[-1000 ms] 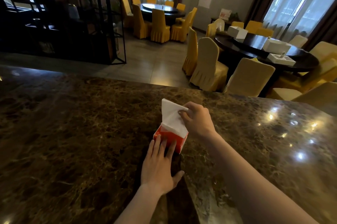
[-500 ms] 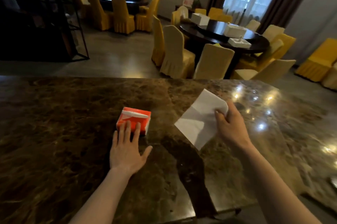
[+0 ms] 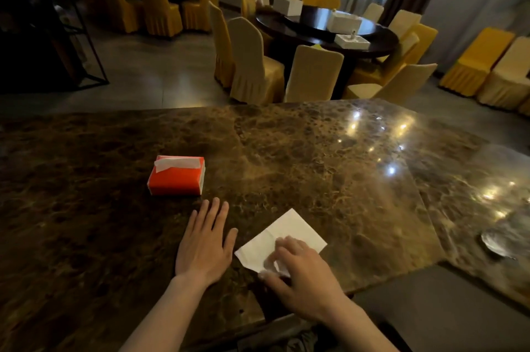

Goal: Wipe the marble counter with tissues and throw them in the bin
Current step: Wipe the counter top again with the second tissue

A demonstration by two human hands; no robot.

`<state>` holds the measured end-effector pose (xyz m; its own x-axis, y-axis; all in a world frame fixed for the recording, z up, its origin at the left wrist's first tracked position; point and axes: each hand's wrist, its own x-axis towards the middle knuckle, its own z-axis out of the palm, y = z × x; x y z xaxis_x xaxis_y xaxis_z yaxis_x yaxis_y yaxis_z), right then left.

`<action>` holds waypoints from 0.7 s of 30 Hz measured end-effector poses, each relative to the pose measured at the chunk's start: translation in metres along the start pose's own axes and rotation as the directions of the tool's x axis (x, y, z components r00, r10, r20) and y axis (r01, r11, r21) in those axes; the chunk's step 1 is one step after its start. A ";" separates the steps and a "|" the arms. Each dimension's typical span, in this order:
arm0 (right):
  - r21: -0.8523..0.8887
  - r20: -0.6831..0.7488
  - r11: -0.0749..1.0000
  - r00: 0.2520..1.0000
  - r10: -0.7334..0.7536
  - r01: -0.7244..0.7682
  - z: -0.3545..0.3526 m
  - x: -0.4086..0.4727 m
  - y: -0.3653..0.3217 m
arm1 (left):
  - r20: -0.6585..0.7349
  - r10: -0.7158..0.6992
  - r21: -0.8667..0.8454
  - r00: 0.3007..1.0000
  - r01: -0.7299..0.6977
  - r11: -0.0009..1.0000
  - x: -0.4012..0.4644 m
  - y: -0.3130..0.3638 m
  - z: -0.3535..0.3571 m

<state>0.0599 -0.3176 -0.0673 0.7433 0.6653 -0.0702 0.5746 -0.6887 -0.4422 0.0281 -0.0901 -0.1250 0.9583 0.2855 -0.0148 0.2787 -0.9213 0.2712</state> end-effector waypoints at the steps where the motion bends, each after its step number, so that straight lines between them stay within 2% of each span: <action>1: 0.032 -0.057 0.999 0.997 0.042 -0.040 0.001 0.002 0.002 | 0.003 0.002 -0.001 1.000 -0.002 1.000 0.000 0.000 0.000; 3: 0.033 -0.141 0.990 0.980 0.139 -0.136 0.001 0.008 0.011 | -0.004 -0.006 -0.006 1.000 0.006 1.000 0.000 0.001 -0.001; 6: -0.149 0.002 0.976 0.986 0.164 -0.162 0.016 0.013 0.017 | -0.017 -0.020 -0.018 1.000 0.019 1.000 -0.001 0.002 -0.002; 8: -0.218 0.011 0.968 0.991 0.133 -0.128 0.036 0.013 0.008 | -0.033 -0.021 -0.019 0.999 0.020 1.000 -0.001 0.001 -0.002; 12: -0.236 -0.028 0.967 0.996 0.089 -0.093 0.068 0.020 -0.018 | -0.040 -0.021 -0.012 0.999 0.021 1.000 0.001 0.000 0.001; 16: -0.280 -0.037 0.957 0.997 0.063 -0.071 0.059 0.033 -0.005 | -0.046 -0.013 -0.009 0.999 0.013 1.000 0.000 -0.003 0.002; 21: -0.254 -0.024 0.944 0.977 0.210 -0.209 0.025 0.047 0.040 | -0.054 -0.012 -0.032 0.998 0.011 0.999 -0.001 -0.003 0.002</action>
<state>0.1095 -0.3069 -0.1110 0.8556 0.4985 -0.1397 0.4740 -0.8628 -0.1757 0.0261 -0.0880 -0.1281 0.9499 0.3106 0.0340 0.2866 -0.9093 0.3017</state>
